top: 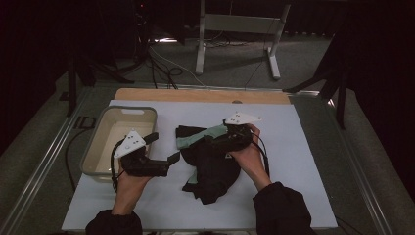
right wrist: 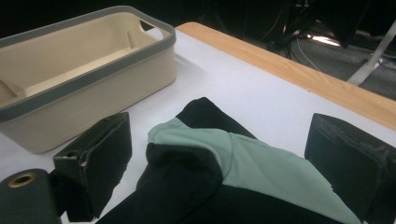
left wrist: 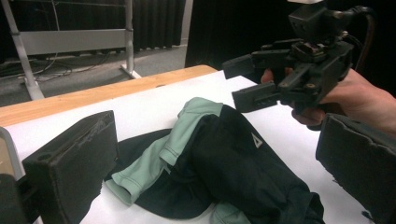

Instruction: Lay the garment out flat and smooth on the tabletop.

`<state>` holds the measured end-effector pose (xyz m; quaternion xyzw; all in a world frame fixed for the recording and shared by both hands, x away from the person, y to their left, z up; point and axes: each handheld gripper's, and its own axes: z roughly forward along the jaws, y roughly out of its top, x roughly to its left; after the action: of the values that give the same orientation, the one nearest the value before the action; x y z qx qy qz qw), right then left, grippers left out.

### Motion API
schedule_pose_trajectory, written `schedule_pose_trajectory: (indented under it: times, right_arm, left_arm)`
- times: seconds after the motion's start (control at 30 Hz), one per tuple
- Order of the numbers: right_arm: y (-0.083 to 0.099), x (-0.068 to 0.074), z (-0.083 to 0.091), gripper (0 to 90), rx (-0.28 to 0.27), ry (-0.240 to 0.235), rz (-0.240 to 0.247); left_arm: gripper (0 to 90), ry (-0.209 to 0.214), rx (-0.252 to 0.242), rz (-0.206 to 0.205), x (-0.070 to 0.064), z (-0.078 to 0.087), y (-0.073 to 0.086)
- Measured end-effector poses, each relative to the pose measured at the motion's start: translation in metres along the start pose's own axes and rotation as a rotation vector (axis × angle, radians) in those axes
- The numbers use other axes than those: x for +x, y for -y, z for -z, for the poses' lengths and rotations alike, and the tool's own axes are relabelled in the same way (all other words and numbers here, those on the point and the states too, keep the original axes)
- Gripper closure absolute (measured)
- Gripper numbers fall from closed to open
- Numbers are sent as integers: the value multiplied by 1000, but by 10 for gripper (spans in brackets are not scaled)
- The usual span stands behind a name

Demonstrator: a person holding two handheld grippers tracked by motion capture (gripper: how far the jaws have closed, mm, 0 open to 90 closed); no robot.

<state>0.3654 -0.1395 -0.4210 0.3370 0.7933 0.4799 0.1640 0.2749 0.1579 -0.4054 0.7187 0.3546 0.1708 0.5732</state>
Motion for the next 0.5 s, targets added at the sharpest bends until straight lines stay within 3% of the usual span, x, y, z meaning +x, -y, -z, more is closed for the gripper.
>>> schedule_pose_trajectory:
  times: [0.13, 0.4, 0.5]
  right_arm:
    - [0, -5, -6, 88, 30, 5, -30]
    - [1, -10, -19, 145, 75, 22, -40]
    - [5, -12, -31, 148, 126, 36, -58]
  left_arm:
    - [1, 1, 1, 0, -1, 0, 0]
    - [1, 0, -7, 7, 0, 1, 0]
    - [2, 1, -11, 10, 1, 2, 0]
